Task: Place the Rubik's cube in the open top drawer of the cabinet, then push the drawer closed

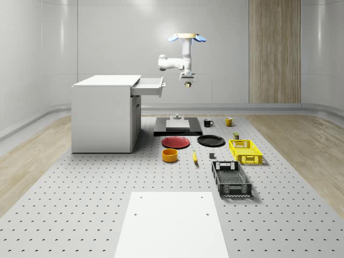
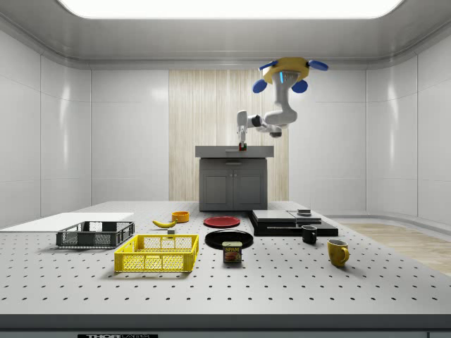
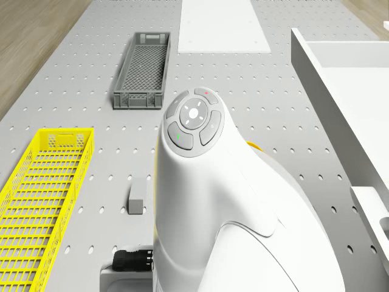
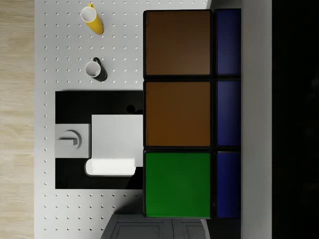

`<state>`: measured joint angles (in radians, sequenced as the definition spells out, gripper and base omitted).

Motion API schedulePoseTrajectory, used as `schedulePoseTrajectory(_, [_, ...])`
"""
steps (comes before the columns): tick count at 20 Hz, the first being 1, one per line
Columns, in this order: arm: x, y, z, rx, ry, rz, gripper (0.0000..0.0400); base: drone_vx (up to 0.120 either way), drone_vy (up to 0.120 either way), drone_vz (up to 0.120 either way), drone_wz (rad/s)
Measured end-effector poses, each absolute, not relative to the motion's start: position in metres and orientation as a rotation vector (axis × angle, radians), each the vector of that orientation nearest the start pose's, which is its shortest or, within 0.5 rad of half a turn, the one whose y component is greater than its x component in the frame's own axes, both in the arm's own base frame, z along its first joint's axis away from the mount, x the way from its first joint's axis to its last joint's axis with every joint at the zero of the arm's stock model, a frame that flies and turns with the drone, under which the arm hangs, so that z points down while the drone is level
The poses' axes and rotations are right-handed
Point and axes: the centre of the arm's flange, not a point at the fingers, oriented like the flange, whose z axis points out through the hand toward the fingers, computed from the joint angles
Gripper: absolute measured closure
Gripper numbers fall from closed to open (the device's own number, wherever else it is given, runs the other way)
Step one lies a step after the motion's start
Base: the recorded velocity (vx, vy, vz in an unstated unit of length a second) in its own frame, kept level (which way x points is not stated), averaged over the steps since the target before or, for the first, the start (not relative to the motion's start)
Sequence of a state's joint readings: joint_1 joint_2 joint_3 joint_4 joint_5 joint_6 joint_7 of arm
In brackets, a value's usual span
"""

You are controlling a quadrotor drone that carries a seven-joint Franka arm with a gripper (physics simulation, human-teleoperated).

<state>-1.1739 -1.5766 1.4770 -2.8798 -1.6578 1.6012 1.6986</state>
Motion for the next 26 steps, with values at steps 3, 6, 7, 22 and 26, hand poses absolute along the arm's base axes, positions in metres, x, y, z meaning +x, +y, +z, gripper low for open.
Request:
schedulePoseTrajectory(3, [0.3067, 0.0000, 0.4646, 0.001, -0.002, 0.786, 0.0075, 0.000, -0.120, 0.120, 0.000])
schedulePoseTrajectory(6, [0.3067, 0.0000, 0.4646, 0.001, -0.002, 0.785, 0.0075, 0.000, -0.120, 0.120, 0.000])
schedulePoseTrajectory(7, [0.3067, 0.0000, 0.4646, 0.001, -0.002, 0.785, 0.0075, 0.000, -0.120, 0.120, 0.000])
schedulePoseTrajectory(22, [0.3067, 0.0000, 0.4646, 0.001, -0.002, 0.786, 0.0075, 0.000, -0.120, 0.032, 0.000])
schedulePoseTrajectory(26, [0.3067, 0.0000, 0.4646, 0.001, -0.002, 0.786, 0.0075, 0.000, -0.120, 0.040, 0.000])
